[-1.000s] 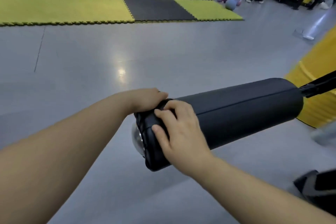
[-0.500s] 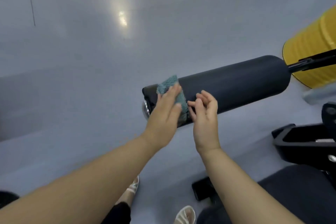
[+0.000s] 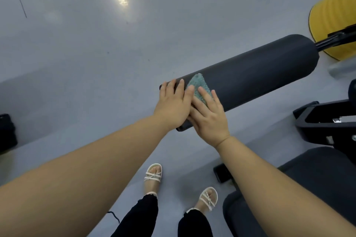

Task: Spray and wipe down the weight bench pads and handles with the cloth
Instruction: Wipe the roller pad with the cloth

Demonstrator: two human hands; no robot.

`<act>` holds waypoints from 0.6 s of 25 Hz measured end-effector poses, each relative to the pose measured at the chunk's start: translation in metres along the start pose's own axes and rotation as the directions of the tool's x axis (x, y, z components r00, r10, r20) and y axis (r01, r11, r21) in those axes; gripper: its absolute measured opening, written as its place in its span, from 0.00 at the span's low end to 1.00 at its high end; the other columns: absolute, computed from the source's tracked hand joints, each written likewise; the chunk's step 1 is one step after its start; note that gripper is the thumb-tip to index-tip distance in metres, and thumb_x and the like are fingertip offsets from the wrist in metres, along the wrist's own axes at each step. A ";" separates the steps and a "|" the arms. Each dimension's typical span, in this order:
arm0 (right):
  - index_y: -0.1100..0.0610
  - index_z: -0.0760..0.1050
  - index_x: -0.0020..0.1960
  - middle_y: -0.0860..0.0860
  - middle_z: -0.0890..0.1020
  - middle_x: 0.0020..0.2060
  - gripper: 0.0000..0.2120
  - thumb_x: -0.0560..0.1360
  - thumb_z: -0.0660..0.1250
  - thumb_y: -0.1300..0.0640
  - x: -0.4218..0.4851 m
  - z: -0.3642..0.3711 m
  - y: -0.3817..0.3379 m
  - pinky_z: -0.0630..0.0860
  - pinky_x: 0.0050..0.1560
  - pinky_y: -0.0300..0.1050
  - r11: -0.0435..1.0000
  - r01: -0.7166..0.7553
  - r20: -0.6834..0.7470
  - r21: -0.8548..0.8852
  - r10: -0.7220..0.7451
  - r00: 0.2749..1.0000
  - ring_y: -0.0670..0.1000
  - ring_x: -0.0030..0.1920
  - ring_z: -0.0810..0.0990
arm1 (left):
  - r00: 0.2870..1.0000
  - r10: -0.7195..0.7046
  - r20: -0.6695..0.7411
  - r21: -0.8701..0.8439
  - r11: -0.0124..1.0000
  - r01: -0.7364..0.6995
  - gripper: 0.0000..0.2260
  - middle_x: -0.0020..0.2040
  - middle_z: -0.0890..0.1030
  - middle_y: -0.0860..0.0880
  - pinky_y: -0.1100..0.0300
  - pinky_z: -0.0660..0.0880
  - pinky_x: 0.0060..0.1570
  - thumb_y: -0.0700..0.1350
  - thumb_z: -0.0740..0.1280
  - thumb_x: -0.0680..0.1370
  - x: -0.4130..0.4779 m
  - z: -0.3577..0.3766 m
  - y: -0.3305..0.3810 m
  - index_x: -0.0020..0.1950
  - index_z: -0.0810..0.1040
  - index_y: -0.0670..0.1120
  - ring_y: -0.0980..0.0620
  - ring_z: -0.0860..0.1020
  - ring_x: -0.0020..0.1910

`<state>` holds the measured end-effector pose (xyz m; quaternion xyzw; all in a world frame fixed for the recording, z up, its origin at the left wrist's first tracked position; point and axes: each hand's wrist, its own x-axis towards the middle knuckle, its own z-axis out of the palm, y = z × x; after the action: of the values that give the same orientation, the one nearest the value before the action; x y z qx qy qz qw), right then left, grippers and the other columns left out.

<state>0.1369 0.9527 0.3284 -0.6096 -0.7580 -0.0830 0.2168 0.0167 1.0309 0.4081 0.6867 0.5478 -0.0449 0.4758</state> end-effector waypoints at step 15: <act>0.61 0.68 0.69 0.59 0.67 0.70 0.20 0.78 0.54 0.60 0.016 -0.051 0.244 0.55 0.73 0.54 0.594 -0.793 -0.117 0.136 0.804 0.582 0.62 0.72 0.61 | 0.998 -0.052 0.035 0.661 0.750 0.016 0.36 0.65 0.62 0.44 0.40 0.70 0.58 0.66 0.63 0.72 0.061 0.024 0.102 0.73 0.53 0.53 0.39 0.64 0.63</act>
<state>0.3804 1.0060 0.3468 -0.8680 -0.3846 -0.0010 0.3141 0.1332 1.0624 0.4212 0.7990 0.4967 -0.2615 0.2155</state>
